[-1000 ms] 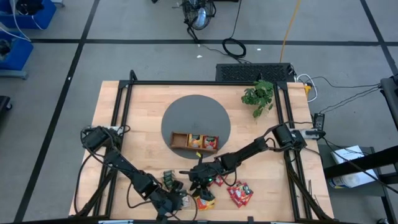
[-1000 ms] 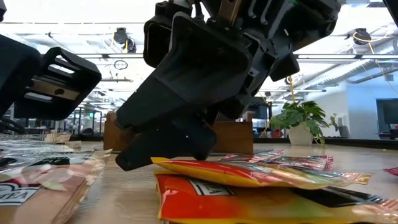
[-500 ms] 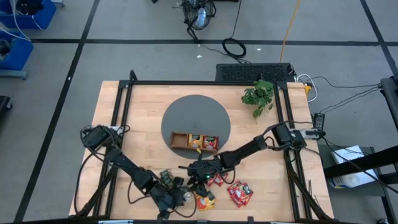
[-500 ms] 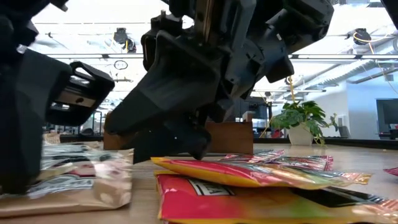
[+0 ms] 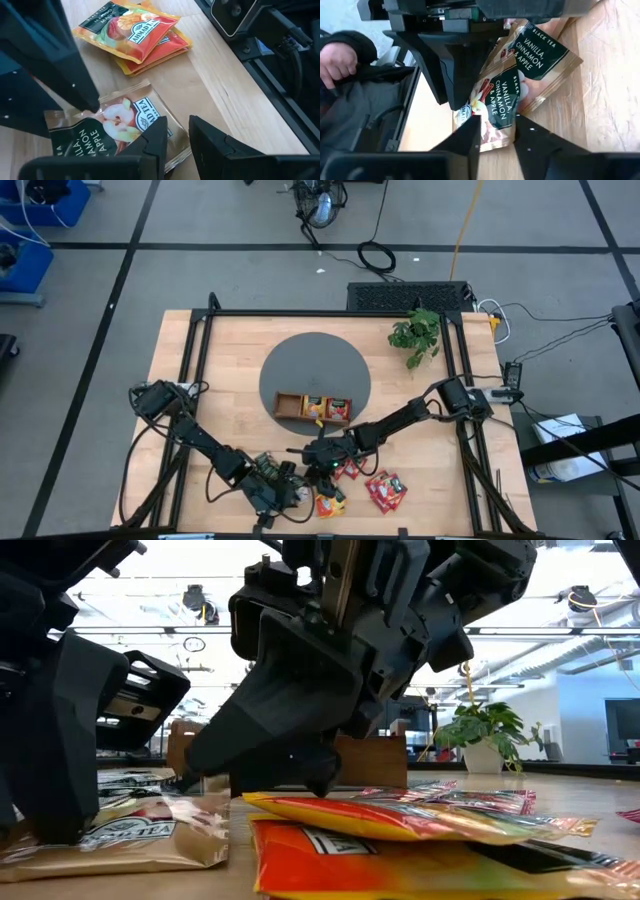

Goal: Pick & Place Tea
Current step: Put the brown tea bag into the left section of the wooden organizer

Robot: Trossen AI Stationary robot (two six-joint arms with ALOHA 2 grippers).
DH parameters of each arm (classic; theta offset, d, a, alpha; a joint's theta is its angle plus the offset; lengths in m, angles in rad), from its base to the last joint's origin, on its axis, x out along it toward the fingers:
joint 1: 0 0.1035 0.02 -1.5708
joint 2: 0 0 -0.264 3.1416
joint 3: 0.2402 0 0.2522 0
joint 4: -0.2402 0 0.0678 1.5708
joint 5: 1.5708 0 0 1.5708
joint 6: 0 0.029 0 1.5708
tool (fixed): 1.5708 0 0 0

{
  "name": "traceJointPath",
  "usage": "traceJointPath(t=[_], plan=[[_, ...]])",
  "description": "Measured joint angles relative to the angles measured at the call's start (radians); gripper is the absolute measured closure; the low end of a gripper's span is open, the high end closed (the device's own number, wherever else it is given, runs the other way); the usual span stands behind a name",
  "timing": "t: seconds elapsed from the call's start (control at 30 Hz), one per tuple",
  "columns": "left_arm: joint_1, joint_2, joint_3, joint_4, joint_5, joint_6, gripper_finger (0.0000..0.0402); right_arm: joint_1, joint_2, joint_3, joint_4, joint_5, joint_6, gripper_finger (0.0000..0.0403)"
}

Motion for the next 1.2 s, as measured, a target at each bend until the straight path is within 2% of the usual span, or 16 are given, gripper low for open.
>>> traceJointPath(t=[0.13, 0.2, 0.37, 0.5, 0.8, 1.0, 1.2], plan=[[0.002, 0.001, 0.000, 0.002, 0.000, 0.004, 0.0314, -0.002, 0.001, -0.001, 0.008, 0.001, -0.027, 0.0380], [0.002, 0.001, 0.000, 0.002, 0.000, 0.008, 0.0314, -0.005, 0.001, -0.001, 0.001, 0.002, -0.044, 0.0397], [0.002, -0.012, -0.001, -0.005, 0.002, 0.047, 0.0314, -0.005, 0.001, -0.002, 0.004, 0.024, -0.084, 0.0400], [-0.010, -0.080, -0.007, -0.065, -0.001, 0.090, 0.0314, -0.006, -0.026, -0.005, -0.017, 0.026, -0.113, 0.0402], [-0.129, -0.253, -0.003, -0.160, -0.162, 0.141, 0.0314, 0.009, -0.123, -0.004, -0.110, 0.089, -0.200, 0.0402], [-0.204, -0.261, -0.017, -0.237, -0.314, 0.124, 0.0314, 0.014, -0.231, -0.003, -0.192, 0.225, -0.284, 0.0403], [-0.224, -0.262, -0.043, -0.234, -0.323, 0.099, 0.0314, -0.035, -0.353, -0.002, -0.248, 0.391, -0.400, 0.0403]])
